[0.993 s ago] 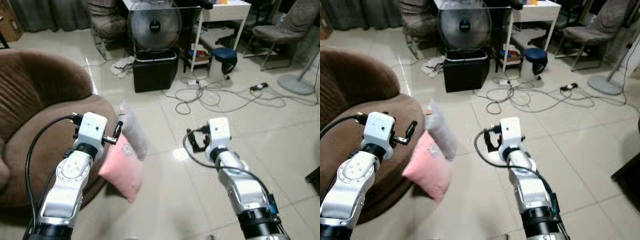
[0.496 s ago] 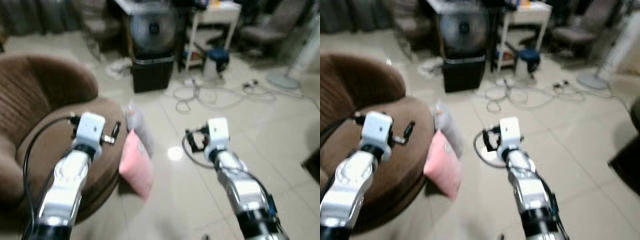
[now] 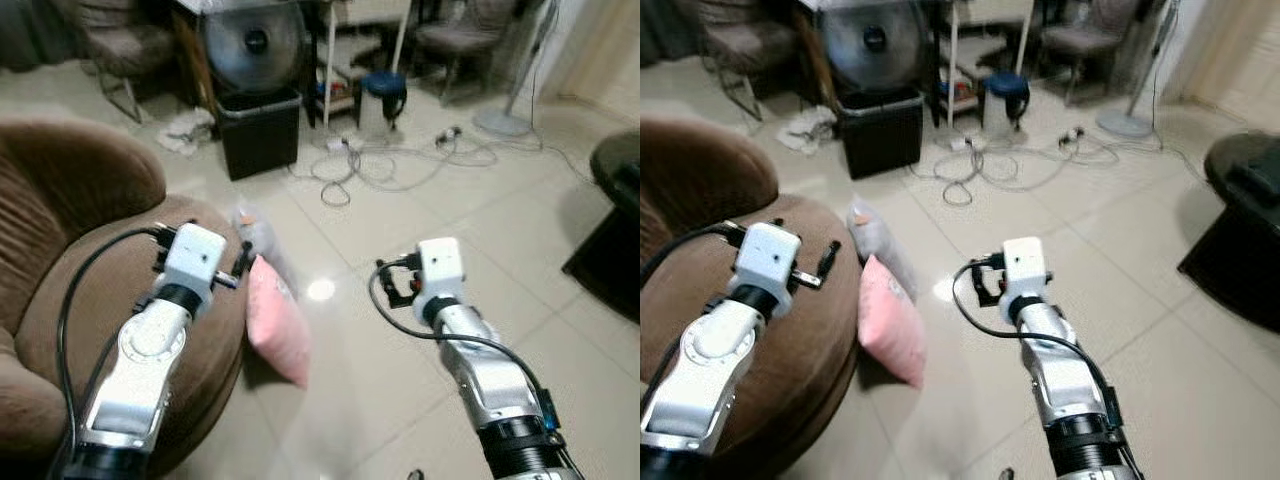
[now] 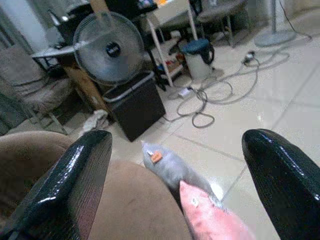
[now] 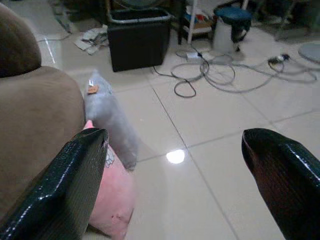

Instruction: Move the pillow to the sofa from floor

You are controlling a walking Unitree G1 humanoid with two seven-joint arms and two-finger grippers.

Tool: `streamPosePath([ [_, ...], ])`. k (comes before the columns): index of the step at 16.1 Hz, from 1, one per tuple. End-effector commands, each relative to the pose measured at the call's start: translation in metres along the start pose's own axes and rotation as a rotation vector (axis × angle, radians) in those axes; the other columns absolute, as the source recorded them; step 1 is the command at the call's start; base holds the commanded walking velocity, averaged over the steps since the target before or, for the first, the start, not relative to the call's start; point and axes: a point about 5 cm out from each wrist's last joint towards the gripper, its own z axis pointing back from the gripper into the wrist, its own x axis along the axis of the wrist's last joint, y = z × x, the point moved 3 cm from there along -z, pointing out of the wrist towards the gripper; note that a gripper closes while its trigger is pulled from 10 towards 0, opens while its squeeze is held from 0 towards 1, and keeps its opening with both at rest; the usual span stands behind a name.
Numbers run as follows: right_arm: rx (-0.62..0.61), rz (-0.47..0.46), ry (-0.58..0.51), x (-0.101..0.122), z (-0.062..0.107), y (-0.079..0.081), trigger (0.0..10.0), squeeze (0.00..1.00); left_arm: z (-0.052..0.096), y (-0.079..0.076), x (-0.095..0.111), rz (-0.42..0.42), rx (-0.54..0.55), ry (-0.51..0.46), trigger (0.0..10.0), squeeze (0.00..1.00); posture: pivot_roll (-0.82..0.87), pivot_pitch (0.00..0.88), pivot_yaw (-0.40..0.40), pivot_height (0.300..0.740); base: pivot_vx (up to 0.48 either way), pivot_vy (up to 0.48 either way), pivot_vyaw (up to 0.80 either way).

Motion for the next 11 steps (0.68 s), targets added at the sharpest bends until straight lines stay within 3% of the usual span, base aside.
streamPosePath([
  [1, -0.015, 0.010, -0.006, 0.0023, 0.0002, -0.0052, 10.0, 0.00, -0.0009, -0.0024, 0.0039, 0.006, 0.007, -0.027, 10.0, 0.00, 0.11, 0.000, 0.004, 0.740, 0.000, -0.480, 0.00],
  [4, -0.004, 0.087, -0.017, 0.0060, -0.0011, -0.0050, 10.0, 0.00, -0.0019, 0.0006, -0.0005, 0.037, 0.025, -0.004, 10.0, 0.00, 0.11, 0.000, 0.002, 0.740, 0.000, 0.000, 0.00],
  [7, -0.018, 0.090, -0.005, 0.0032, -0.0011, -0.0088, 10.0, 0.00, -0.0009, -0.0022, -0.0030, 0.049, 0.012, -0.008, 10.0, 0.00, 0.11, 0.000, 0.002, 0.740, 0.000, 0.000, 0.00],
  [11, -0.018, 0.100, -0.003, 0.0027, -0.0010, -0.0101, 10.0, 0.00, 0.0000, -0.0008, -0.0031, 0.063, 0.016, -0.017, 10.0, 0.00, 0.11, 0.000, -0.001, 0.740, 0.000, 0.000, -0.58],
])
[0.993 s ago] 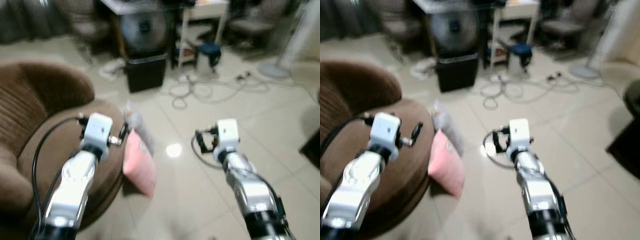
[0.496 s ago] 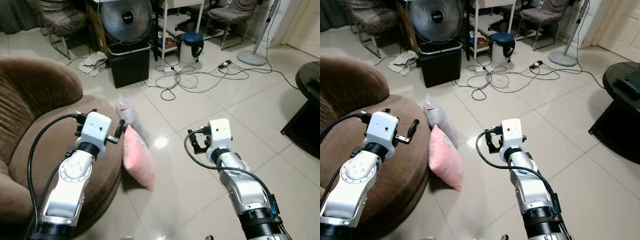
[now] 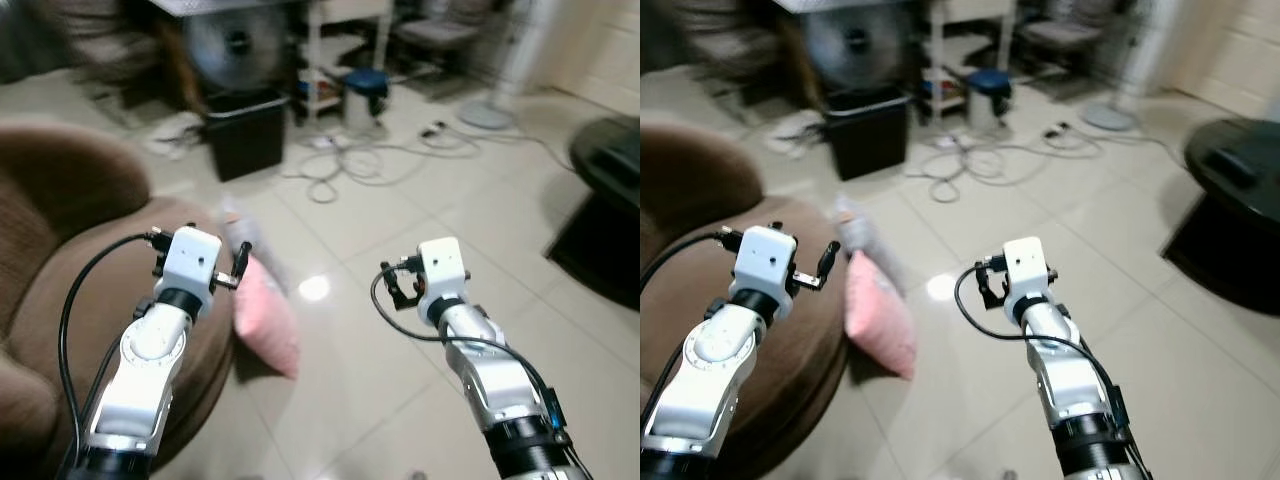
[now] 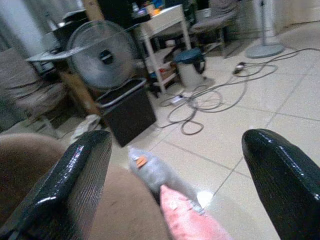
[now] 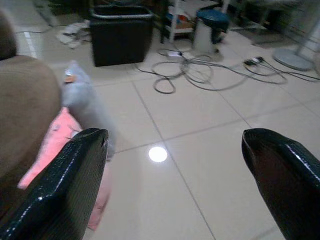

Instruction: Move the pillow to the sofa from floor

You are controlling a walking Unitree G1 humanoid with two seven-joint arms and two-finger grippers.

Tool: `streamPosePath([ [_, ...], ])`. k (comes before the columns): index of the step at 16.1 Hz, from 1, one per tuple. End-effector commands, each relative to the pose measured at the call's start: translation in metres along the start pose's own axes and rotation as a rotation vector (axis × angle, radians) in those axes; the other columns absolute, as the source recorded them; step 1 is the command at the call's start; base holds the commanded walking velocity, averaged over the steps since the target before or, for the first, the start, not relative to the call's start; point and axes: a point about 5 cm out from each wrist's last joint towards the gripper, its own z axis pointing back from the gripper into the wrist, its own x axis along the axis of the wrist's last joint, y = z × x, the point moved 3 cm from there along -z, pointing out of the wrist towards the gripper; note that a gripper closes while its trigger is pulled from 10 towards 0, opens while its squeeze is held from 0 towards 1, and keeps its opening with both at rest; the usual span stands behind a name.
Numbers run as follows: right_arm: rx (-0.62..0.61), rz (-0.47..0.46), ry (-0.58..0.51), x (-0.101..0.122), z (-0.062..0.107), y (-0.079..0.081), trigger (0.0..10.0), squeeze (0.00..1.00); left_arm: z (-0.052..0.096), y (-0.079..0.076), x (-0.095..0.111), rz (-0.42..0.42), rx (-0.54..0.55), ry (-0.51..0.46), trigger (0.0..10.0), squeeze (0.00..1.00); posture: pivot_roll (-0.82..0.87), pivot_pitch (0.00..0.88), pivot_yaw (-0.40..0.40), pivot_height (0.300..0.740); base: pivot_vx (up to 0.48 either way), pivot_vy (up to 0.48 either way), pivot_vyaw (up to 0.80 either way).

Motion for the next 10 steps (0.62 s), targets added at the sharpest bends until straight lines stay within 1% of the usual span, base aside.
streamPosePath([
  [1, -0.009, 0.009, -0.005, 0.002, -0.002, -0.003, 10.0, 0.00, -0.001, 0.000, -0.001, 0.004, -0.008, 0.001, 10.0, 0.00, 0.11, 0.000, -0.001, 0.740, 0.000, 0.000, -0.64],
  [3, -0.009, 0.005, -0.004, 0.001, -0.001, -0.003, 10.0, 0.00, 0.000, 0.001, -0.002, -0.007, -0.007, 0.002, 10.0, 0.00, 0.11, 0.000, -0.001, 0.740, 0.000, 0.000, -0.64],
  [5, -0.017, 0.008, 0.001, -0.001, -0.001, -0.004, 10.0, 0.00, 0.003, 0.014, -0.006, -0.033, 0.020, 0.015, 10.0, 0.00, 0.11, 0.000, 0.000, 0.740, 0.000, 0.000, -0.59],
  [6, -0.031, 0.044, 0.002, -0.002, -0.001, -0.009, 10.0, 0.00, 0.007, 0.019, -0.008, -0.025, 0.020, 0.015, 10.0, 0.00, 0.11, 0.000, 0.003, 0.740, 0.000, 0.000, 0.00],
  [7, -0.047, 0.075, 0.003, -0.003, -0.001, -0.014, 10.0, 0.00, 0.010, 0.021, -0.010, -0.016, 0.010, 0.015, 10.0, 0.00, 0.11, 0.000, 0.005, 0.740, 0.000, 0.000, 0.00],
  [9, -0.042, 0.118, -0.007, -0.003, -0.001, -0.017, 10.0, 0.00, 0.016, 0.018, -0.017, -0.025, -0.012, 0.030, 10.0, 0.00, 0.11, 0.000, 0.005, 0.740, 0.247, 0.000, 0.00],
  [10, -0.039, 0.125, -0.007, -0.003, -0.001, -0.017, 10.0, 0.00, 0.017, 0.018, -0.018, -0.025, -0.012, 0.033, 10.0, 0.00, 0.11, 0.000, 0.005, 0.740, 0.255, 0.000, 0.00],
])
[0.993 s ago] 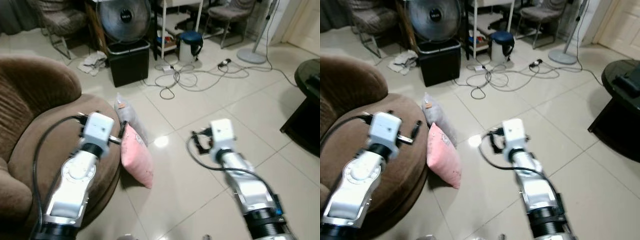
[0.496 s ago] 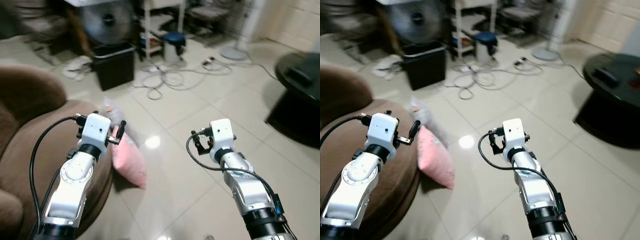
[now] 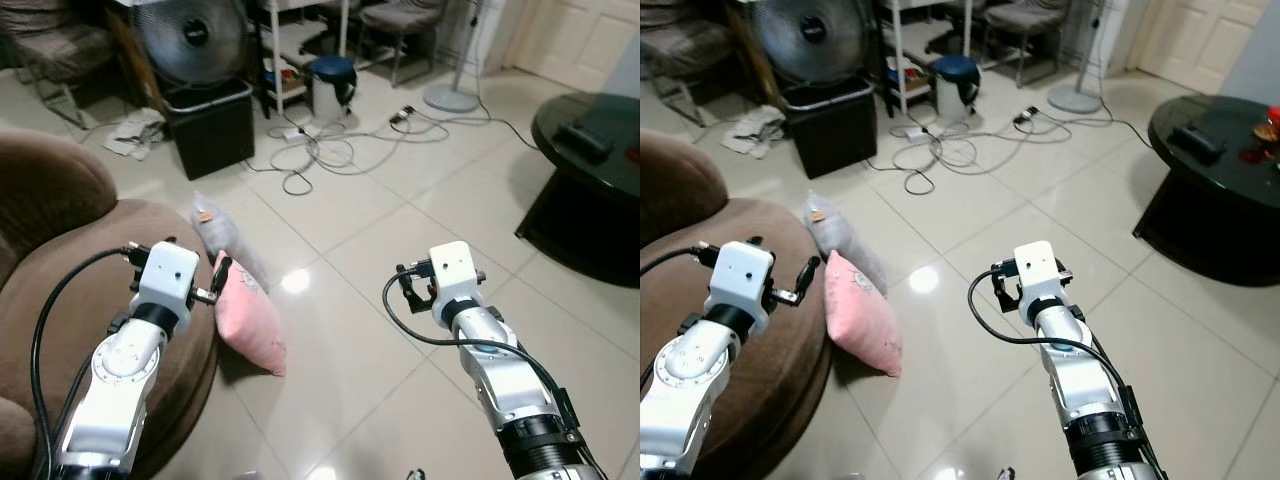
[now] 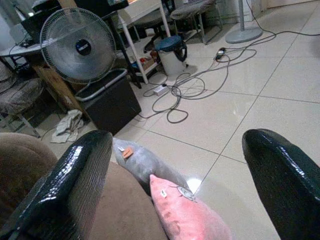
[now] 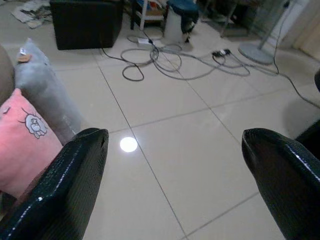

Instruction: Move the pillow to the sofa from floor

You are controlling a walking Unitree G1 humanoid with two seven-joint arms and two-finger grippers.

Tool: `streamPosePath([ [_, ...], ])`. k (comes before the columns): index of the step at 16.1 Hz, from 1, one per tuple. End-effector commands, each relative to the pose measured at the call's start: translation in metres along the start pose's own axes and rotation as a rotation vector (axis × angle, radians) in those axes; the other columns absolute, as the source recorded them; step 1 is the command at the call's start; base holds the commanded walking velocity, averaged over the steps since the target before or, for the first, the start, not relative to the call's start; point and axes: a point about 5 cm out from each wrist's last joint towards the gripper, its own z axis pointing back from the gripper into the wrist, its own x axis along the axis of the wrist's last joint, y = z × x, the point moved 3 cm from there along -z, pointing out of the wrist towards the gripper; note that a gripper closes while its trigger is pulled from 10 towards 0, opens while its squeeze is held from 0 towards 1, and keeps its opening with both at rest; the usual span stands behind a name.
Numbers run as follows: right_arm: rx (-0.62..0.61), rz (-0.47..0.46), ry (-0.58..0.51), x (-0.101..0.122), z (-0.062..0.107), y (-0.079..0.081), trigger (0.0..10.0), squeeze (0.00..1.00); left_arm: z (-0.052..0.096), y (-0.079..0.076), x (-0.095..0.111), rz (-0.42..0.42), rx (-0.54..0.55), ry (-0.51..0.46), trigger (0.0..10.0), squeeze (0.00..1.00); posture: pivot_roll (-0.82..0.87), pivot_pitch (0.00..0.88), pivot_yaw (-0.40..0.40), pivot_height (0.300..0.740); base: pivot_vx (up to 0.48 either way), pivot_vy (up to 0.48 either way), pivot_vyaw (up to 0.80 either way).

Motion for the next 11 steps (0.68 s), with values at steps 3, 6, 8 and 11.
streamPosePath([
  [3, 0.009, 0.002, -0.027, 0.005, -0.002, 0.002, 10.0, 0.00, 0.000, -0.003, 0.002, 0.012, -0.001, -0.022, 10.0, 0.00, 0.11, 0.000, 0.005, 0.740, 0.307, 0.000, 0.00],
  [6, 0.010, -0.025, -0.032, 0.004, -0.002, 0.003, 10.0, 0.00, -0.001, -0.012, 0.006, 0.025, -0.024, -0.038, 10.0, 0.04, 0.11, 0.000, -0.007, 0.740, 0.366, 0.000, 0.00],
  [8, 0.008, -0.045, -0.028, 0.002, -0.001, 0.003, 10.0, 0.00, -0.001, -0.015, 0.007, 0.023, -0.033, -0.042, 10.0, 0.02, 0.11, 0.000, -0.006, 0.740, 0.381, 0.000, -0.29],
  [11, 0.011, -0.041, -0.031, 0.002, -0.001, 0.002, 10.0, 0.00, -0.001, -0.016, 0.007, 0.021, -0.035, -0.042, 10.0, 0.00, 0.11, 0.000, -0.004, 0.740, 0.377, 0.000, -0.41],
])
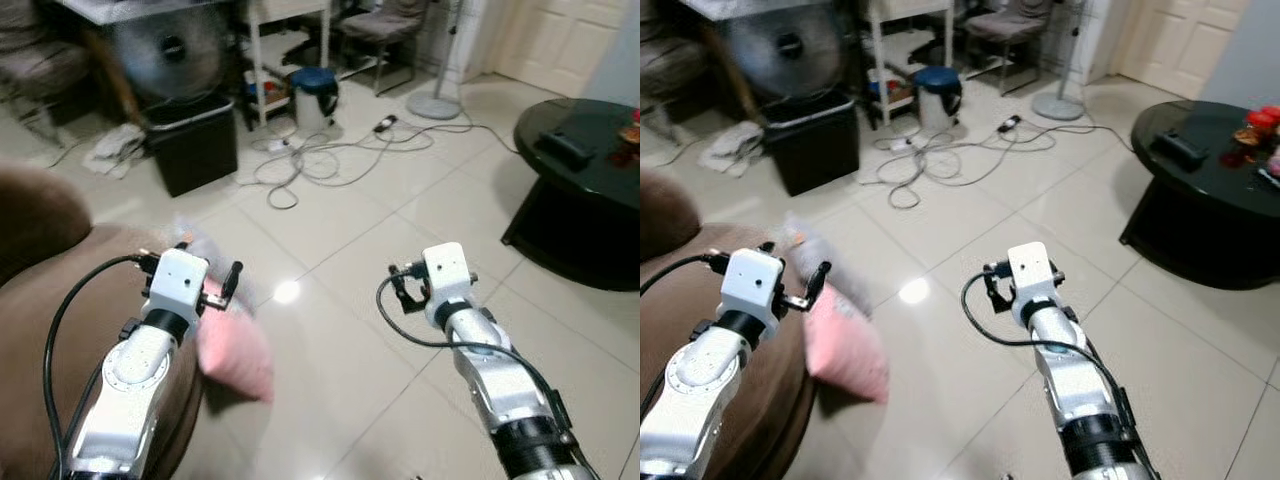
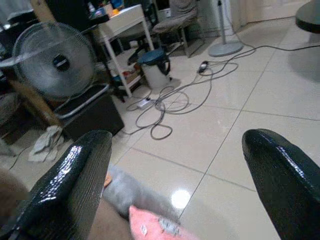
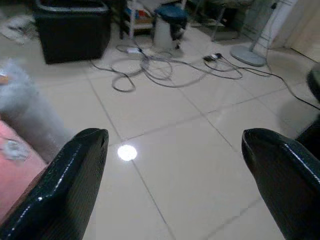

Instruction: Move the pillow to the sofa from floor

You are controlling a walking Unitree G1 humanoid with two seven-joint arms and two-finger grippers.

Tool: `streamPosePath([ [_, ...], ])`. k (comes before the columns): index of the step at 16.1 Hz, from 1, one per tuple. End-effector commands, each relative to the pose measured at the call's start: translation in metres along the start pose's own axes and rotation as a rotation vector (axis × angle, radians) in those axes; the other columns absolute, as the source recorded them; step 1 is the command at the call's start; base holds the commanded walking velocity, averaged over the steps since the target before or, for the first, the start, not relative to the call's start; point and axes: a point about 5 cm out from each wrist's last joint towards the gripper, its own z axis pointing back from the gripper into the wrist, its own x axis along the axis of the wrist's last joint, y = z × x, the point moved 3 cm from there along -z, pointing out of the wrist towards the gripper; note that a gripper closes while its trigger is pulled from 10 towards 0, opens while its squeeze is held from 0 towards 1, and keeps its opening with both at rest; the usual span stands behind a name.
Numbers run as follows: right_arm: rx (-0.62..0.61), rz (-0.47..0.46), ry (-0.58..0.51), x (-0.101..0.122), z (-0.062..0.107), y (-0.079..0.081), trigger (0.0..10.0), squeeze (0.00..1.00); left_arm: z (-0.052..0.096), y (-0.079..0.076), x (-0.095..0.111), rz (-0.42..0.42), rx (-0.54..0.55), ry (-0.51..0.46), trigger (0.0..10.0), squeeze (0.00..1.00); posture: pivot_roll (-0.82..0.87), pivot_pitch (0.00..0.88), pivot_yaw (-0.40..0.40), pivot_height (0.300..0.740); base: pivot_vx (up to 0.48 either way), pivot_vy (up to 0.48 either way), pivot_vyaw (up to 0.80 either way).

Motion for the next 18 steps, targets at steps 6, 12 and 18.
streamPosePath([
  [6, 0.065, 0.047, -0.032, 0.007, -0.001, 0.009, 10.0, 0.00, 0.004, 0.004, -0.003, -0.022, 0.013, 0.013, 10.0, 0.00, 0.12, 0.000, -0.015, 0.740, 0.371, 0.000, 0.00],
  [12, 0.106, 0.042, -0.028, 0.005, 0.000, 0.015, 10.0, 0.00, 0.005, 0.006, -0.004, -0.026, 0.021, 0.015, 10.0, 0.00, 0.12, 0.000, -0.020, 0.740, 0.371, 0.000, 0.80],
  [18, 0.091, 0.012, -0.018, 0.001, 0.002, 0.013, 10.0, 0.00, 0.005, 0.002, -0.004, -0.027, 0.000, 0.015, 10.0, 0.00, 0.12, 0.000, -0.014, 0.740, 0.364, 0.000, 0.00],
])
